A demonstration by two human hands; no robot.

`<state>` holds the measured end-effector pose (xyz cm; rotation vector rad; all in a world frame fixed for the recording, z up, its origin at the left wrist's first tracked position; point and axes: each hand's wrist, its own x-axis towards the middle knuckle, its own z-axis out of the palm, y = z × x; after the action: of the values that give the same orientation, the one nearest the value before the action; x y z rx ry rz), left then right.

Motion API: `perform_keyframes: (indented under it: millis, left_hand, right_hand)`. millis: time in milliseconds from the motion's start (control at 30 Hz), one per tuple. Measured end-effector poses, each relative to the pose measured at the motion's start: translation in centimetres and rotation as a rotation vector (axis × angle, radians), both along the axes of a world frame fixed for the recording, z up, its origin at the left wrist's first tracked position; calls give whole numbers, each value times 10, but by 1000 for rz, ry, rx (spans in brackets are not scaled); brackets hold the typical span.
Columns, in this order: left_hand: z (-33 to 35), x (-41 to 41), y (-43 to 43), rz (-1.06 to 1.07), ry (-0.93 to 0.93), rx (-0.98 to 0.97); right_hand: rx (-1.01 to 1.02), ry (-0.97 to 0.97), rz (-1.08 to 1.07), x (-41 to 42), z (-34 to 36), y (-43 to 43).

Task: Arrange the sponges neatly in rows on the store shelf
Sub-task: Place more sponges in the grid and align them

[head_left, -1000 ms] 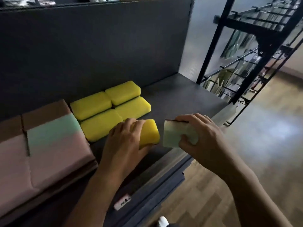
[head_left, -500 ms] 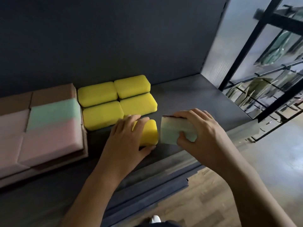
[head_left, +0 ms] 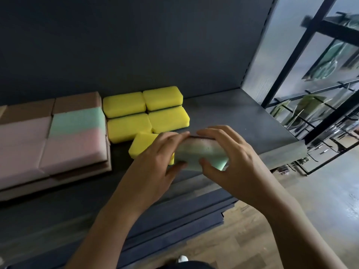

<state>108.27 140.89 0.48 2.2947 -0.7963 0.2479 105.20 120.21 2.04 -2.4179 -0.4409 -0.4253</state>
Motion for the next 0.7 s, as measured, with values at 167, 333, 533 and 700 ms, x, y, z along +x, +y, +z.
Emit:
perform_keyframes:
  millis: [167,333,533,700]
  left_hand:
    - [5,-9,15,19,-47,-14]
    - [7,-20,27,15,-105,167]
    - [5,-29,49,140,-67,150]
    - [3,-42,72,186,10,102]
  right_hand:
    - [51,5,-4,1,-3,4]
    - [65,69,5,4,-6,21]
    - [49,18,105,7,-13,40]
    - [-135,-26,318,10,-20,52]
